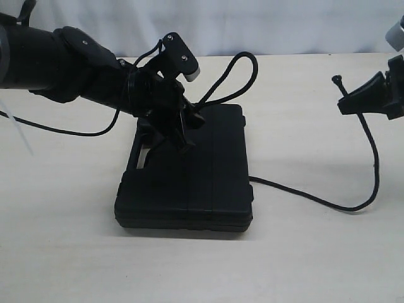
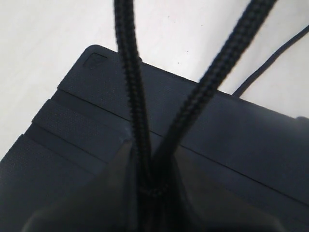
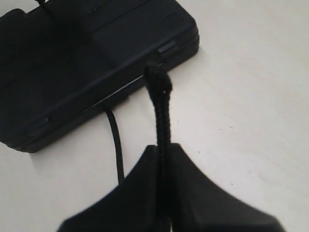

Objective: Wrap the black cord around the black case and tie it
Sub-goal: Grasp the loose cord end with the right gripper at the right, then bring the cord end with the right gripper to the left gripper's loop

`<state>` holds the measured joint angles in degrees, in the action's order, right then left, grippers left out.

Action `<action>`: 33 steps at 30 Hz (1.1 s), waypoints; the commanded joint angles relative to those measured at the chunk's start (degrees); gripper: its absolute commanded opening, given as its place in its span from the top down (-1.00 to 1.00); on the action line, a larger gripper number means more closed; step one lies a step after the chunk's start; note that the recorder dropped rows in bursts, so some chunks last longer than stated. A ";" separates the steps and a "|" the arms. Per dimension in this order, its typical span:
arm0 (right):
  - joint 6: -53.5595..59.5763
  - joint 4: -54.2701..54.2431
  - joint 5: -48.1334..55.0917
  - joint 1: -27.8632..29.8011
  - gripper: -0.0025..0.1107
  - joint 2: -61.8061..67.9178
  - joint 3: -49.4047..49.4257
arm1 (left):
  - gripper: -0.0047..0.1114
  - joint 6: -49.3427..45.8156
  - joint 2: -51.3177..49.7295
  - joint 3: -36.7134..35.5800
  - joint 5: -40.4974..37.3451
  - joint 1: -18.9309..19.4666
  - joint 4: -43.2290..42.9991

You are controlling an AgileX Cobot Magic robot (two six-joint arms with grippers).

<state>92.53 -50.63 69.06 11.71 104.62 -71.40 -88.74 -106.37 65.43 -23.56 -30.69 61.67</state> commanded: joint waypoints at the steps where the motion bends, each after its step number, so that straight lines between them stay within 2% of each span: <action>1: 1.34 1.33 0.90 -2.64 0.88 -0.55 0.26 | 0.92 0.29 -0.05 -0.03 -0.27 -0.30 0.30; 13: 1.34 4.24 0.90 -16.31 0.88 -2.76 0.26 | 0.92 0.14 -0.05 -0.03 -0.27 -0.30 0.08; 20: 1.04 8.00 -5.07 -24.54 0.88 -3.40 0.26 | 0.92 0.14 -0.05 -0.03 -0.47 -0.30 -1.47; 33: 1.04 6.47 -8.86 -25.81 0.88 -7.78 0.26 | 0.92 -3.14 -0.05 -0.03 -2.85 -0.30 -1.38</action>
<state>93.39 -43.17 60.96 -14.02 98.84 -71.40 -90.83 -106.37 65.43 -25.28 -30.69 60.06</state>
